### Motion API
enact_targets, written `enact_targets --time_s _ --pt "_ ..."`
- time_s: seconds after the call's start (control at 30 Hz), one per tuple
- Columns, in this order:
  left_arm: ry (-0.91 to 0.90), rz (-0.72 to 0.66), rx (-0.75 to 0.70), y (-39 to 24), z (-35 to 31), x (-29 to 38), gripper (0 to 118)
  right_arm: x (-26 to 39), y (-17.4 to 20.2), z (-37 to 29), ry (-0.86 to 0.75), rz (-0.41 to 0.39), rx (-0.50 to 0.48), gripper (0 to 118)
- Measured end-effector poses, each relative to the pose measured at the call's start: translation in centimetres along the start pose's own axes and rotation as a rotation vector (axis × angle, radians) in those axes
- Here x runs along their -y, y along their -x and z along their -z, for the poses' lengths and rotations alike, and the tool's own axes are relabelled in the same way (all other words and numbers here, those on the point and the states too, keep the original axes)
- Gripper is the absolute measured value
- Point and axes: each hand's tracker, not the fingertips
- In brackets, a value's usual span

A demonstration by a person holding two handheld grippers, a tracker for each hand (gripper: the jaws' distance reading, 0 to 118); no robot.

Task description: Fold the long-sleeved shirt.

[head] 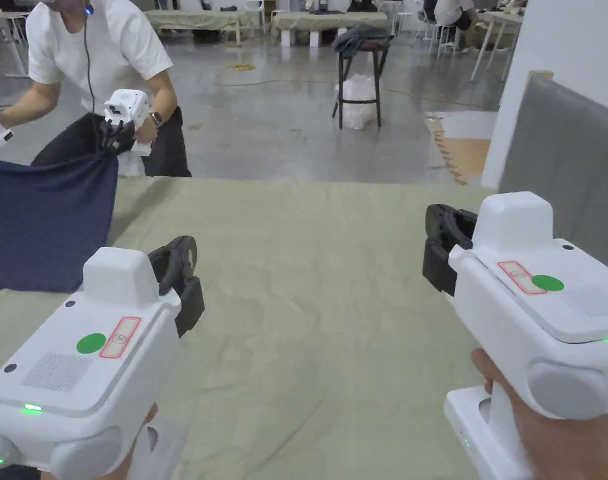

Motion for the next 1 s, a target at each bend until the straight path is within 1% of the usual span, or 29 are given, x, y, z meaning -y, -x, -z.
enact_targets --time_s 0.07,0.1,0.17,0.2,0.27,0.37,0.47,0.67,0.93,1.0 --pt "-0.018 0.082 -0.048 -2.3 -0.2 0.8 5 1.5 -2.2 -1.4 0.003 -0.018 0.081 1" --pt "-0.024 0.084 -0.05 -3.2 -0.5 1.3 5 2.3 -3.0 -2.2 0.003 -0.017 0.104 0" --pt "-0.005 0.038 -0.046 -4.1 -1.1 2.0 5 4.0 -3.7 -3.6 0.024 -0.009 0.154 0" --pt "0.012 0.007 -0.038 -4.6 -1.3 2.4 5 5.0 -3.7 -4.3 0.029 -0.003 0.158 0" --pt "0.021 0.003 -0.043 -5.2 -1.7 3.4 5 6.8 -3.8 -5.5 0.041 0.015 0.192 0" --pt "0.043 0.014 -0.032 -5.4 -1.6 4.9 5 8.9 -3.7 -6.3 0.058 0.007 0.208 0" --pt "0.047 0.031 -0.053 -5.4 -1.9 5.9 5 10.1 -3.7 -6.8 0.06 -0.002 0.225 0" --pt "0.082 0.016 -0.056 -4.9 -2.0 6.8 5 10.0 -3.5 -6.5 0.057 -0.014 0.235 0" --pt "0.083 0.037 -0.054 -5.2 -2.1 6.9 5 10.2 -2.9 -6.3 0.068 -0.027 0.222 0" --pt "0.082 0.04 -0.057 -5.1 -2.2 6.9 8 10.2 -2.9 -6.2 0.071 -0.032 0.226 0"
